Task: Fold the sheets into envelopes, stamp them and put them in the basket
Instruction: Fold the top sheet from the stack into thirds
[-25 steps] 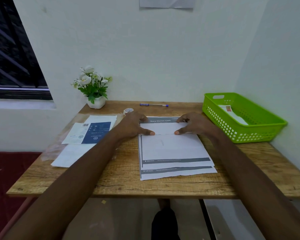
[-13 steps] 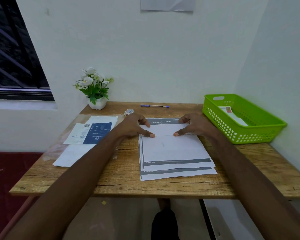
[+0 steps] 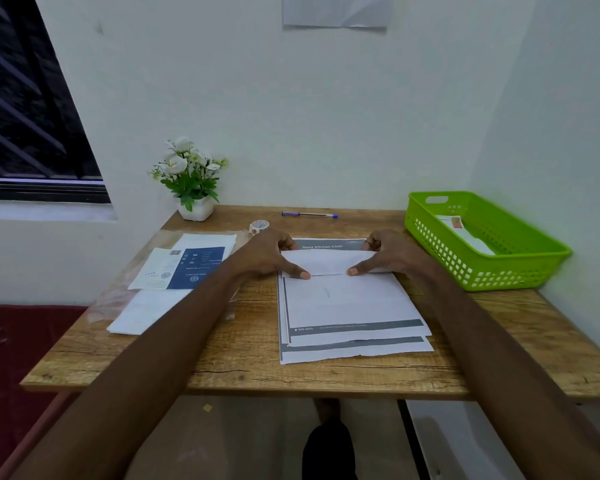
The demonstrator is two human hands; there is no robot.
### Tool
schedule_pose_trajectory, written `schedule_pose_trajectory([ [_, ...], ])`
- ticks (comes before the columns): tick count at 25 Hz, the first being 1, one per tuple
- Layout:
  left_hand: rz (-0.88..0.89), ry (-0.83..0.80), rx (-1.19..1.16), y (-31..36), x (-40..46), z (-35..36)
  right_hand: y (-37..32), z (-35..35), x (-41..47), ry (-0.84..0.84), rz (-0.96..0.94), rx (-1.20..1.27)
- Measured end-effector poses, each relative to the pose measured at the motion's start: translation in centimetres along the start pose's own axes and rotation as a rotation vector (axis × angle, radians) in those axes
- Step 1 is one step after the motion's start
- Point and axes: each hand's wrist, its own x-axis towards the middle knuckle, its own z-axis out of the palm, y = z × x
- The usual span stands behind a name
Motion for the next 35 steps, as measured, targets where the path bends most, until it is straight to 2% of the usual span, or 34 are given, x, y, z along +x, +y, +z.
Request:
schedule_pose_trajectory([
  [5,0.053,0.08,-0.061,0.5,-0.3,-0.2,0.1,-0.1,0.1,0.012,0.002,0.119],
  [8,0.128,0.106,-0.269,0.8,-0.7,-0.4,0.2,-0.5,0.3,0.047,-0.018,0.173],
  [11,0.112,0.162,-0.449,0.7,-1.2,-0.9,0.1,-1.1,0.6,0.06,-0.07,0.199],
  [17,0.105,0.29,-0.434,0.7,-1.1,-1.5,0.1,-1.0,0.2,0.265,-0.18,0.352],
  [19,0.15,0.319,-0.358,0.4,-0.9,-1.6,0.0,-0.9,0.2,0.324,-0.187,0.341],
  [22,0.224,0.377,-0.107,0.3,-0.7,-1.4,-0.4,-0.5,-0.1,0.369,-0.178,0.322],
  [27,0.294,0.419,-0.018,0.3,-0.9,-1.2,-1.2,-0.2,-0.8,0.314,-0.22,0.328],
  [30,0.337,0.351,0.005,0.7,-1.1,-0.8,-1.6,-0.1,-1.1,0.259,-0.255,0.212],
  [33,0.411,0.261,0.191,1.3,-1.4,-0.8,-1.9,0.3,-1.3,0.245,-0.313,-0.026],
  [35,0.422,0.216,0.26,1.6,-1.5,-0.8,-2.1,0.6,-1.4,0.153,-0.354,-0.104],
])
